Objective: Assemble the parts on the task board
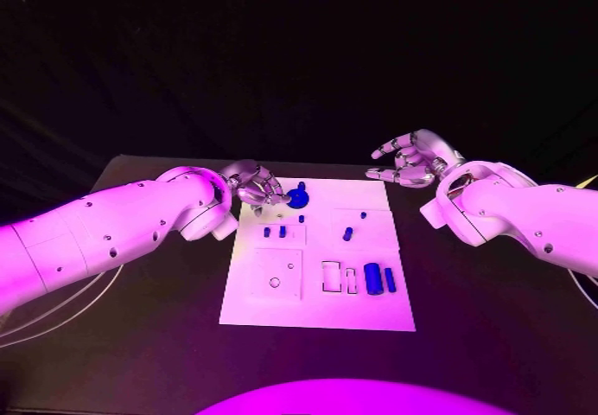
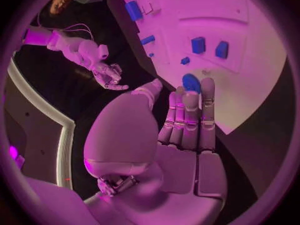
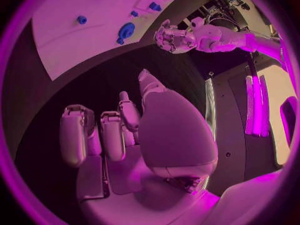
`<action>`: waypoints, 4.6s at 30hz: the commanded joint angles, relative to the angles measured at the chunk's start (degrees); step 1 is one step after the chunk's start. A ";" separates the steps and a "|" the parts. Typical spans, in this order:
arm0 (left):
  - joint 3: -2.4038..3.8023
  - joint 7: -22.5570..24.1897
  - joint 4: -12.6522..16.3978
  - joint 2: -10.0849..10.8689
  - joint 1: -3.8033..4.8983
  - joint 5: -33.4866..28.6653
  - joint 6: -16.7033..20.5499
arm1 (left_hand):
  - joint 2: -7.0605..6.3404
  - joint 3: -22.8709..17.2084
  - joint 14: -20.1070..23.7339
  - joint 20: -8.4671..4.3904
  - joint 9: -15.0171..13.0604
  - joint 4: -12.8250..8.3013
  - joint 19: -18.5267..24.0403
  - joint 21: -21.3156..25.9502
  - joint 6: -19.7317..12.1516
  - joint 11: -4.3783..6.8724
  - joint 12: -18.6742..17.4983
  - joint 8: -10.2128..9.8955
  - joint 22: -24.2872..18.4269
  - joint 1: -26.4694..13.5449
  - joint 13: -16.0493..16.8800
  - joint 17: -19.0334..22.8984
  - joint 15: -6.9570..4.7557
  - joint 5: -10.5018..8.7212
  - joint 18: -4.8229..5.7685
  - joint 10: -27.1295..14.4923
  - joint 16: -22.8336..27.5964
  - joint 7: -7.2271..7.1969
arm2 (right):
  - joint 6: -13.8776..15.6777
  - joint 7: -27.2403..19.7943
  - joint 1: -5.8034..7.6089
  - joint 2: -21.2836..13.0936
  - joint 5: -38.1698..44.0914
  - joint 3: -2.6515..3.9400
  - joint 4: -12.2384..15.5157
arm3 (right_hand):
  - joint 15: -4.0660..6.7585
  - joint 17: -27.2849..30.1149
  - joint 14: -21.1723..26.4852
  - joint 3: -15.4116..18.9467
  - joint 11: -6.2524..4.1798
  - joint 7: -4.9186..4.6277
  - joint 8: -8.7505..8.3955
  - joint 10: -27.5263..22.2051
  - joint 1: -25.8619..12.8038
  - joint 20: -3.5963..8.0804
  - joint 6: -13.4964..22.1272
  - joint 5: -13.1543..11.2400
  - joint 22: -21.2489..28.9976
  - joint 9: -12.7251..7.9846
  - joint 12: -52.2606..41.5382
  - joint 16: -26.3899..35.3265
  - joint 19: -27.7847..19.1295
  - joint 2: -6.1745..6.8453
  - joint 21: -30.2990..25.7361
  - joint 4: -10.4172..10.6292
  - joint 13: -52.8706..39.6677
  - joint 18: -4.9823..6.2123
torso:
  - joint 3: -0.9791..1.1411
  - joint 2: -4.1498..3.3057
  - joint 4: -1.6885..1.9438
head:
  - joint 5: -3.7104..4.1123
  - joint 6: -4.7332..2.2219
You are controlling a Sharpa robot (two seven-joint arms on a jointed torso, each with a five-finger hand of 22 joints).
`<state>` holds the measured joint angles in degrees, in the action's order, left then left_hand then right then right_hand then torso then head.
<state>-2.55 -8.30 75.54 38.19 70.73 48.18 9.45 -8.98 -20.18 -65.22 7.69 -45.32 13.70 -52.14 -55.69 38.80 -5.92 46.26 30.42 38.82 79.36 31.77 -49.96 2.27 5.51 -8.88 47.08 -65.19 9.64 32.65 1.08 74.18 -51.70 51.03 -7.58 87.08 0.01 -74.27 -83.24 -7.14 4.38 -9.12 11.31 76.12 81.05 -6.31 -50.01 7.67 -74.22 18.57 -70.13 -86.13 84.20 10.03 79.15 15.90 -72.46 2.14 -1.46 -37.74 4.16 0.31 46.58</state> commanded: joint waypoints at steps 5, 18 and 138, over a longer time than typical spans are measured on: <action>-0.44 9.27 -0.59 -2.37 -0.10 11.96 1.79 | -4.50 -10.65 8.74 1.18 11.92 -2.73 1.54 7.43 2.48 -1.15 -9.74 -6.21 -4.79 4.54 -11.36 9.28 1.00 0.09 -1.59 -1.66 7.98 0.50 | 0.08 -0.56 -0.07 0.04 -0.11 0.01 -0.11 | 0.26 -5.80 -4.13 -1.65 -0.23 0.03 1.37 -3.80 -1.43 0.72 0.72 0.52 -7.78 0.37 3.59 2.07 0.38 -0.34 -3.01 0.49 3.12 0.97 | -0.03 -0.06 -0.07 | 0.18 -0.42; -2.26 10.70 -5.94 -7.22 -0.36 29.46 -0.86 | -6.19 -10.16 6.75 1.36 16.91 -5.12 0.16 5.79 4.48 -1.55 -13.31 -8.66 -3.61 2.81 -16.34 10.40 1.31 0.14 -1.62 -1.38 3.84 0.41 | -0.01 -0.72 -0.10 0.37 -0.12 0.01 -0.18 | 0.28 -5.48 -4.03 -1.73 -0.24 0.05 1.44 -4.02 -1.33 0.73 0.72 0.51 -7.51 0.38 3.95 2.32 0.21 -0.33 -3.48 0.46 3.45 1.06 | -0.04 -0.16 -0.13 | 0.09 -0.71; 0.91 8.88 -9.24 -5.16 -2.01 28.86 -3.67 | -1.25 -16.78 -7.34 -0.51 22.98 -13.83 -3.46 -11.32 18.67 0.83 -21.02 -13.90 11.38 2.56 -23.04 -2.93 -0.89 -0.25 -0.69 13.11 -16.32 -0.91 | -0.01 -0.71 -0.13 0.37 -0.03 0.01 -0.48 | 0.38 -5.32 -4.01 -2.00 -0.35 0.16 1.88 -3.54 -1.69 0.83 0.52 0.47 -7.41 0.47 3.72 2.57 0.27 -0.67 -3.67 0.58 3.45 1.06 | 0.05 0.08 0.34 | 0.16 -0.44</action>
<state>-1.63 0.45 66.36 33.33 68.73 77.11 5.94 -11.01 -37.22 -71.80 7.17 -22.09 0.15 -54.69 -66.11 55.92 -5.33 25.43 16.72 49.19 82.62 8.65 -52.02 1.52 5.44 -10.20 57.80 -80.33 8.30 32.70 0.51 74.10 -51.39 50.92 -7.59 86.60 0.02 -74.27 -83.25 -7.15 4.30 -9.16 11.99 73.77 81.05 -5.92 -49.37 7.67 -74.22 18.59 -66.58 -84.64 83.81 10.03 76.15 15.90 -69.25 2.19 -1.35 -37.61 4.59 0.54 46.13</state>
